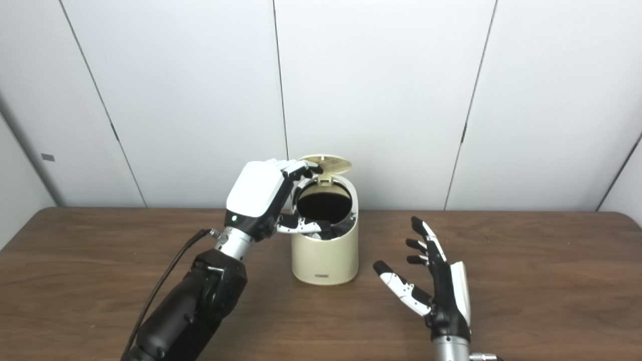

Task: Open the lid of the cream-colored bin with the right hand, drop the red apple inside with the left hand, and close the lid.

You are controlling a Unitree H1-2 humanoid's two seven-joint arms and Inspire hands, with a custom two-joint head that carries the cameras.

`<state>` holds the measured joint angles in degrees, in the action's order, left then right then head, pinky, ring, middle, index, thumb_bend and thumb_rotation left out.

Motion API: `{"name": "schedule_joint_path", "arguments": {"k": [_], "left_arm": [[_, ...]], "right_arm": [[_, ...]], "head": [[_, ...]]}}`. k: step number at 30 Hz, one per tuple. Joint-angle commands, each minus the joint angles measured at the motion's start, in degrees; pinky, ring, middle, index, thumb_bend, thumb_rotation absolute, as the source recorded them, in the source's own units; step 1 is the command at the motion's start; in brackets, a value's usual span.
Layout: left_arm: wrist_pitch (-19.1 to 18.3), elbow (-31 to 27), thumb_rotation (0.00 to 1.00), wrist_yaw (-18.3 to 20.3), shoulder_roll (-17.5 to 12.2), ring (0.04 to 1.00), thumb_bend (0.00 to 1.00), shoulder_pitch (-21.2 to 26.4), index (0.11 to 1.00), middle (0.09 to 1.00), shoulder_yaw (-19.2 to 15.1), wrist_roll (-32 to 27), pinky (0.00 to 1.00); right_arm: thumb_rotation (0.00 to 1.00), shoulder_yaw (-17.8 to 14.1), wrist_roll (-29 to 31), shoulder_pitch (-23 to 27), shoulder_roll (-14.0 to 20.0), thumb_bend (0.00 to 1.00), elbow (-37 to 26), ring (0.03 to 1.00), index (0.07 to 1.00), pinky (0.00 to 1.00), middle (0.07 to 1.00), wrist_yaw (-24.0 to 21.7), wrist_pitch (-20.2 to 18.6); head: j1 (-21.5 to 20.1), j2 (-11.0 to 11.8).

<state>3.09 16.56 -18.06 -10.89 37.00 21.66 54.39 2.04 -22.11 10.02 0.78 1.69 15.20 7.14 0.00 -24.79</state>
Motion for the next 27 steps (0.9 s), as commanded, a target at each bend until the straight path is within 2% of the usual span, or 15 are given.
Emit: {"name": "schedule_joint_path", "arguments": {"k": [1, 8, 15, 18, 19, 21, 23, 27], "left_arm": [[-0.1, -1.2, 0.17, -1.1, -0.9, 0.619, 0.82, 2.2, 0.721, 0.662, -0.6, 0.7, 0.66], [0.2, -1.2, 0.17, -1.5, -1.0, 0.612, 0.82, 2.3, 0.705, 0.651, -0.7, 0.7, 0.66], [1.9, -1.6, 0.12, -4.0, -0.8, 0.544, 0.81, 1.5, 0.622, 0.554, -2.2, -1.0, 0.59], [3.5, -2.4, 0.1, -5.2, -0.6, 0.526, 0.77, 0.5, 0.602, 0.536, -3.7, -2.7, 0.53], [4.2, -2.6, 0.08, -5.8, -0.7, 0.523, 0.62, 0.1, 0.539, 0.537, -4.2, -3.1, 0.51], [5.4, -2.9, 0.07, -6.9, -0.7, 0.524, 0.54, -0.5, 0.506, 0.539, -5.0, -4.0, 0.49], [6.6, -3.1, 0.01, -7.5, -0.8, 0.529, 0.52, -1.2, 0.513, 0.49, -5.9, -5.1, 0.48], [7.3, -3.3, 0.0, -7.7, -0.6, 0.536, 0.52, -1.9, 0.51, 0.482, -7.1, -6.2, 0.5]], "right_arm": [[0.53, 0.2, -0.8, 2.1, -0.1, 0.56, -1.9, 0.781, 0.869, 0.64, 0.879, 0.4, 1.0], [0.53, 0.1, -0.9, 2.1, -0.3, 0.56, -2.1, 0.78, 0.869, 0.64, 0.88, 0.3, 0.8], [0.51, 0.1, -0.9, 2.2, -0.3, 0.55, -2.0, 0.781, 0.867, 0.64, 0.876, 0.3, 1.0], [0.5, 0.1, -0.7, 2.2, -0.3, 0.55, -2.1, 0.78, 0.866, 0.64, 0.874, 0.2, 0.6], [0.51, 0.1, -0.7, 2.3, -0.3, 0.55, -2.0, 0.779, 0.866, 0.64, 0.874, 0.2, 0.7], [0.51, 0.1, -0.6, 2.3, -0.2, 0.55, -1.8, 0.778, 0.864, 0.64, 0.871, 0.1, 0.8], [0.5, 0.1, -0.6, 2.3, -0.1, 0.55, -1.7, 0.777, 0.862, 0.64, 0.868, 0.1, 0.9], [0.49, 0.1, -0.5, 2.3, 0.0, 0.55, -1.8, 0.778, 0.864, 0.64, 0.868, -0.1, 0.9]], "head": [[0.0, -0.1], [0.1, -0.2], [0.4, -0.2], [0.6, -0.1], [0.6, -0.1], [0.7, 0.0], [0.8, 0.1], [1.0, 0.3]]}}
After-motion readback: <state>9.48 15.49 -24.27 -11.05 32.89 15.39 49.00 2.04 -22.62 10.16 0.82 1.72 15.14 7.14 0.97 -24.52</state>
